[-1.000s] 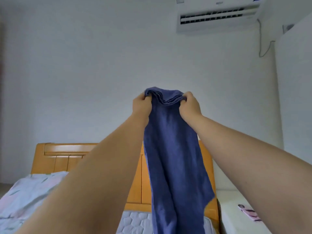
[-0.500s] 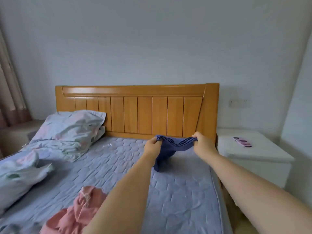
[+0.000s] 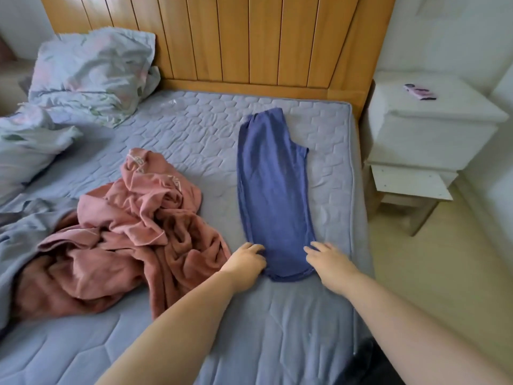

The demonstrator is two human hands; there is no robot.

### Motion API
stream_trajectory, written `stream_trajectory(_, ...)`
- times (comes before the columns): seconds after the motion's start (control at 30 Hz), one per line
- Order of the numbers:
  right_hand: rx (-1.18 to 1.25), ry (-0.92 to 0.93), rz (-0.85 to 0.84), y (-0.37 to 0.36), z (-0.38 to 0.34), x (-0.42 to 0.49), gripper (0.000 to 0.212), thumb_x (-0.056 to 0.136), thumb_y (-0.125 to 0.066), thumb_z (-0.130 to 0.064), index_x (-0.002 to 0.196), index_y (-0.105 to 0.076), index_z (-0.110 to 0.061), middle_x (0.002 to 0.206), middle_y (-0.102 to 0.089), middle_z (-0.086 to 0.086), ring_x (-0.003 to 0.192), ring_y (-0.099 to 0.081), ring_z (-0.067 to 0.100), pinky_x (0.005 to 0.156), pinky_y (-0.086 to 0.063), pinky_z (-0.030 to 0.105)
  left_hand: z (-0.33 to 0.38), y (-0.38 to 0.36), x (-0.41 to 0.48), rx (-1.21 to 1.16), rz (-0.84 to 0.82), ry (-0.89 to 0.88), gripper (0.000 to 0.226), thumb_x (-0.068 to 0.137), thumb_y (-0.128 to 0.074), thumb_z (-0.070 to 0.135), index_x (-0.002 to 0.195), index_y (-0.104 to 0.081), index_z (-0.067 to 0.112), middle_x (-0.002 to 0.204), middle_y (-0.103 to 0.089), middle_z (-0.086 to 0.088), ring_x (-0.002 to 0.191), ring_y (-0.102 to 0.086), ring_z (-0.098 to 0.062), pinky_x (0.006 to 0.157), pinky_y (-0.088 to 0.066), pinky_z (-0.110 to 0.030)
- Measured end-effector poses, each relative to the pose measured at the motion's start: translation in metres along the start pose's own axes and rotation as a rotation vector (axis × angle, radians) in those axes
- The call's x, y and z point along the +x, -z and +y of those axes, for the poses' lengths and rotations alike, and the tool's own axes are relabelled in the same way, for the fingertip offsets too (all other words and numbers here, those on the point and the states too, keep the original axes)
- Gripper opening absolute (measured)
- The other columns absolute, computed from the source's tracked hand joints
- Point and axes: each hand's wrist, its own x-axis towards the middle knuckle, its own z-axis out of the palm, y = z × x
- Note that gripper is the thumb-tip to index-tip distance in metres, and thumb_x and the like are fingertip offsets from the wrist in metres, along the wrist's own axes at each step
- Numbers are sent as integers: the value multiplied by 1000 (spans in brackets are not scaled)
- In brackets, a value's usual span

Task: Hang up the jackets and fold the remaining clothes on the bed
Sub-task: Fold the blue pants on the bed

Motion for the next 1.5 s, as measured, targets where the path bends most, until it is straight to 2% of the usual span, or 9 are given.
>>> stream_trajectory(0.17,33,68,-11,-32,-8,-21,53,78,-46,-1,131,-50,-5,156,-27,6,148,-11,20,119,0,34,14,-20,-14,-128,-12,191,21,85,-46,9,98,-63,10,109,-64,-12,112,-53,-31,91,-36,-32)
stream_trajectory(0.3,101,-7,-99,-26,0,-19,26,75,-46,-1,89,-56,-19,116,-59,6,117,-48,28,113,-26,36,12,-5,-10,-339,20,364,15,90,-50,13,91,-63,6,104,-67,-16,102,-57,-36,78,-39,-35)
stream_trajectory(0.43,173,-21,-407,2,-8,-11,17,80,-48,-2,74,-54,-17,74,-48,1,78,-45,24,62,-40,26,9,3,-10,-488,-365,288,18,91,-55,12,97,-67,0,91,-66,-14,89,-61,-25,87,-45,-34)
stream_trajectory(0.6,217,29,-936,18,-16,-4,12,93,-57,-13,83,-53,-7,73,-44,4,68,-43,21,57,-39,25,17,13,-22,-938,-890,388,19,98,-48,7,84,-60,13,55,-66,6,51,-63,-5,62,-55,-22)
stream_trajectory(0.8,334,-143,-431,17,10,18,9,87,-55,-6,81,-62,-5,81,-57,11,81,-62,30,66,-49,31,-6,27,-1,-1324,-262,615,13,95,-56,16,84,-63,16,78,-65,-1,66,-61,-14,60,-50,-24)
stream_trajectory(0.97,493,-433,229,32,29,38,2,94,-54,-18,94,-54,-16,102,-59,8,100,-57,32,73,-38,31,-30,40,34,-1020,225,701,11,93,-57,12,95,-67,7,91,-65,-17,83,-59,-23,75,-48,-32)
stream_trajectory(1.07,347,-462,454,27,22,42,40,95,-54,-20,131,-45,-7,137,-46,15,123,-45,34,97,-36,40,-20,39,38,-705,417,716,43,91,-52,12,134,-48,8,132,-55,-16,119,-53,-30,96,-40,-34)
stream_trajectory(1.27,198,-122,174,-40,-19,29,59,98,-45,-34,149,-28,-10,160,-13,10,147,-13,26,117,-10,48,11,-12,24,2,64,186,64,99,-40,36,153,-11,22,161,-1,-3,148,1,-24,119,-8,-48)
stream_trajectory(1.5,285,-262,13,-80,5,-12,64,100,-25,-48,154,-5,-20,161,4,-6,147,10,8,119,5,41,-1,-41,14,-41,-105,395,62,100,-20,53,153,-2,27,161,9,3,147,12,-19,117,5,-47)
